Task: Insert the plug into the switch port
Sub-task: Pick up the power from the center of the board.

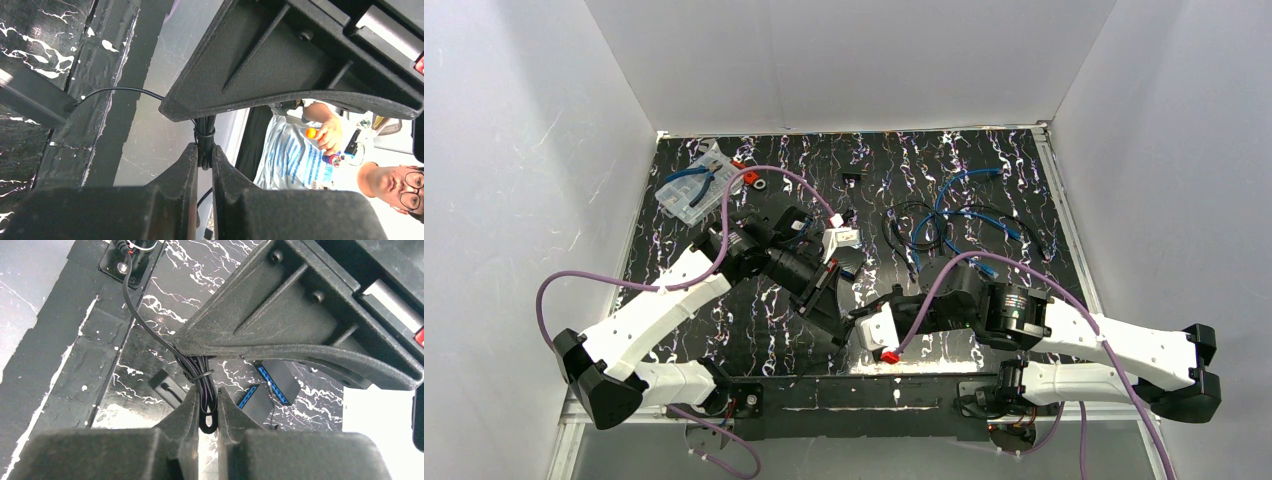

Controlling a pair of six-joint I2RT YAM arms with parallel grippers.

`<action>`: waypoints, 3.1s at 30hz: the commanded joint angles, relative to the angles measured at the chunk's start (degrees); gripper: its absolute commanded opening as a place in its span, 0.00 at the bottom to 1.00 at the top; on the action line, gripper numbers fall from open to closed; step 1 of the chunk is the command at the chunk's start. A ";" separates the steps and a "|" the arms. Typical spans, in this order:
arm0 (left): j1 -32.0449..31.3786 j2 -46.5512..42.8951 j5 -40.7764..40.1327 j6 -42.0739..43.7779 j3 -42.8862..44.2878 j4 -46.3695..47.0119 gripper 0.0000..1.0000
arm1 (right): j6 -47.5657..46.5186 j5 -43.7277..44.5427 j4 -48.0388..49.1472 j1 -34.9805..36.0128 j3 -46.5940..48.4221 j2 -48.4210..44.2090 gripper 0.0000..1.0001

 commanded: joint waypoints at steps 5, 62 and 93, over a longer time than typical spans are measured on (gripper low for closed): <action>-0.42 -0.11 0.36 0.34 0.67 0.13 0.21 | 1.98 0.77 3.24 0.56 1.23 -1.41 0.01; -0.41 -19.13 -4.57 -1.03 -10.45 5.62 0.26 | 16.27 19.71 7.04 0.56 -11.54 -20.92 0.01; -0.36 -14.49 -0.21 -4.13 -14.82 9.06 0.00 | 20.67 12.03 4.46 0.57 -16.35 -18.04 0.15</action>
